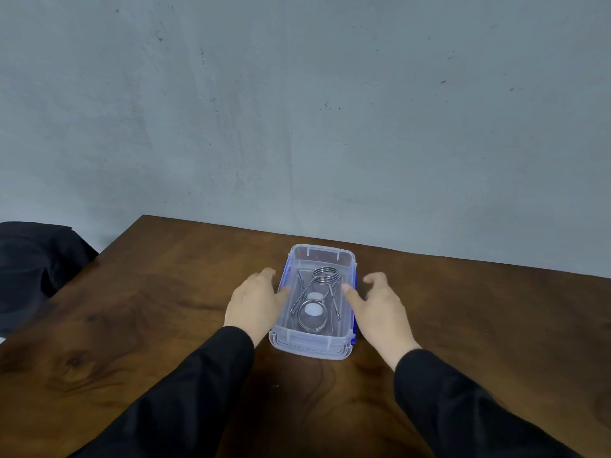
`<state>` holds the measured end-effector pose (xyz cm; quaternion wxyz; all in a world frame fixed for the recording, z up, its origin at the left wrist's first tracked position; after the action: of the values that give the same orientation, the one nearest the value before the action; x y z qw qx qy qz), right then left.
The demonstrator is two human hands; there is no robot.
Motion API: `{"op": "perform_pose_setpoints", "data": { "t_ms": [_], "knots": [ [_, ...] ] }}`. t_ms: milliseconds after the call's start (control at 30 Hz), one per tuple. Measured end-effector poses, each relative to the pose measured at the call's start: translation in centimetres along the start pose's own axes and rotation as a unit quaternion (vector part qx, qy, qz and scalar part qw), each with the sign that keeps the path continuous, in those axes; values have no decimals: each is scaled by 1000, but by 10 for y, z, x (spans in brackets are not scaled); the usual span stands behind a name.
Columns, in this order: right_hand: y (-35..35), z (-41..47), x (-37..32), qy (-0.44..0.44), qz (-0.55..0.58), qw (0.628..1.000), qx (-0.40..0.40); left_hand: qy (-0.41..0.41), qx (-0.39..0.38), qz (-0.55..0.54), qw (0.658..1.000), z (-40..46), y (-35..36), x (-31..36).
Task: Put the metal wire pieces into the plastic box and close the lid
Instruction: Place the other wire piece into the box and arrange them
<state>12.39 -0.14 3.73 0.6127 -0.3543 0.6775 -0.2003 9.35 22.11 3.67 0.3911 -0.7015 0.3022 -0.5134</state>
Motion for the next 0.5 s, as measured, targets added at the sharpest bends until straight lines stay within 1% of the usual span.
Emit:
{"op": "perform_pose_setpoints", "data": {
  "t_ms": [67,100,167,233,300,500],
  "knots": [
    [7,-3,11,83,105,987,-87,-14,-62,-24,998,1,4,-3],
    [10,-4,11,99,151,976,-119,-15,-74,-37,996,1,5,-3],
    [14,-7,8,96,213,959,-158,-15,-75,-54,996,2,6,-2],
    [16,-9,7,90,255,948,-168,-13,-65,-67,996,1,5,1],
    [16,-9,10,86,264,946,-168,0,-50,-76,996,-3,1,8],
    [-8,-24,17,72,259,958,-103,51,-39,-97,993,-27,-8,46]
  ]
}}
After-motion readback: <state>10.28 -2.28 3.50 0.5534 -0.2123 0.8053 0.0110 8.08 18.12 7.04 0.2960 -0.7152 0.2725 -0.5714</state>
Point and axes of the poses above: each hand's wrist, its own z-axis towards the middle knuckle, its own y-axis out of the palm, x = y × z, the point moved 3 cm from there along z, towards the middle knuckle, and after that the axes turned 12 degrees about -x, right-handed, at the moved point
